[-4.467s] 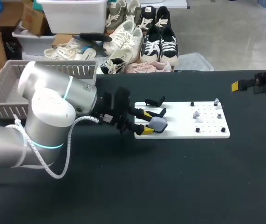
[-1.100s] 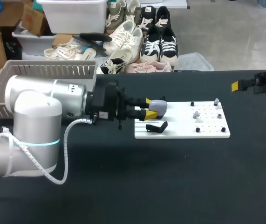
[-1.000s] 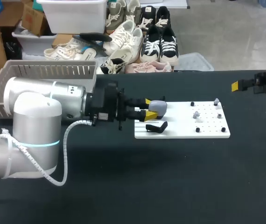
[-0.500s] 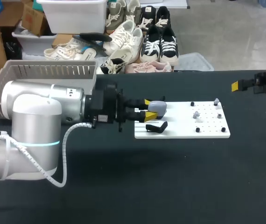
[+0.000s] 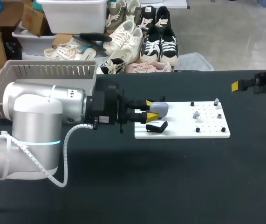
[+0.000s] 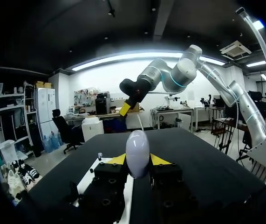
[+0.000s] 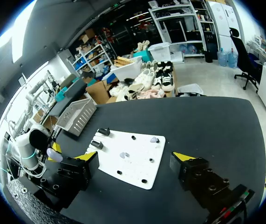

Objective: Pick up each earbud case from the left stands, insert the matching earbuds, close the lid, and place the case in the box.

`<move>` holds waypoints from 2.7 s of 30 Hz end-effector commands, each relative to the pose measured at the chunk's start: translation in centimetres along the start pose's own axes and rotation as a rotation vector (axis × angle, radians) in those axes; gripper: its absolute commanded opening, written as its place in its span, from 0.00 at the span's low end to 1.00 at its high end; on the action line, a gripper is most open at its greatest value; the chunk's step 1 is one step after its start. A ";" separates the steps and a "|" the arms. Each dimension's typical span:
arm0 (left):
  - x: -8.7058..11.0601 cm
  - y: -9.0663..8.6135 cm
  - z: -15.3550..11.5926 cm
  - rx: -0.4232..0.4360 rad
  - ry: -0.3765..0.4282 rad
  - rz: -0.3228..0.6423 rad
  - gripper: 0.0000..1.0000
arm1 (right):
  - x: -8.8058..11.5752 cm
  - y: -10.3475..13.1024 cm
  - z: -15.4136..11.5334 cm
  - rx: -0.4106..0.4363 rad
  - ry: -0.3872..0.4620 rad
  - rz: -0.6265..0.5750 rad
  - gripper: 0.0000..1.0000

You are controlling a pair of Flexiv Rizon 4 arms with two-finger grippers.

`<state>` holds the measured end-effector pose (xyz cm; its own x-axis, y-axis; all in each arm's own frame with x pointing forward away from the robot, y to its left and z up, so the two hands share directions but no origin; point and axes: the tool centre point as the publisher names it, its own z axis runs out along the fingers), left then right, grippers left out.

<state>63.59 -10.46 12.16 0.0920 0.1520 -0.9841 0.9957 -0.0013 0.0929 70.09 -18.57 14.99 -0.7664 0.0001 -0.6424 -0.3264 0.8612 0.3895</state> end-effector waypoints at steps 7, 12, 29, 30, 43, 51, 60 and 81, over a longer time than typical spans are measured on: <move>0.6 0.6 1.4 0.006 -0.066 0.015 0.00 | 0.6 0.7 -1.5 0.000 -0.006 -0.026 1.00; 0.8 0.8 1.7 0.004 -0.075 0.013 0.00 | 2.0 3.3 -1.9 0.000 0.016 -0.105 1.00; 1.4 0.7 1.8 0.024 -0.069 0.018 0.00 | 5.1 9.8 -1.5 -0.046 0.031 -0.232 1.00; 1.4 0.7 1.8 0.025 -0.069 0.017 0.00 | 5.2 10.1 -1.3 -0.045 0.036 -0.238 1.00; 1.5 0.6 1.9 0.021 -0.066 0.021 0.00 | 6.4 13.7 0.1 -0.066 0.102 -0.296 1.00; 1.5 0.6 1.9 0.021 -0.066 0.021 0.00 | 6.8 15.4 1.1 -0.078 0.128 -0.321 1.00; 1.5 0.6 1.9 0.021 -0.066 0.021 0.00 | 6.8 16.5 2.8 -0.058 0.140 -0.332 1.00; 1.5 0.6 1.9 0.021 -0.066 0.021 0.00 | 7.2 17.9 6.0 -0.063 0.196 -0.355 1.00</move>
<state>64.34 -12.05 10.51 0.1118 0.0886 -0.9898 0.9936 -0.0263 0.1099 61.69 -0.75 13.60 -0.6847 -0.3931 -0.6138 -0.6313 0.7407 0.2299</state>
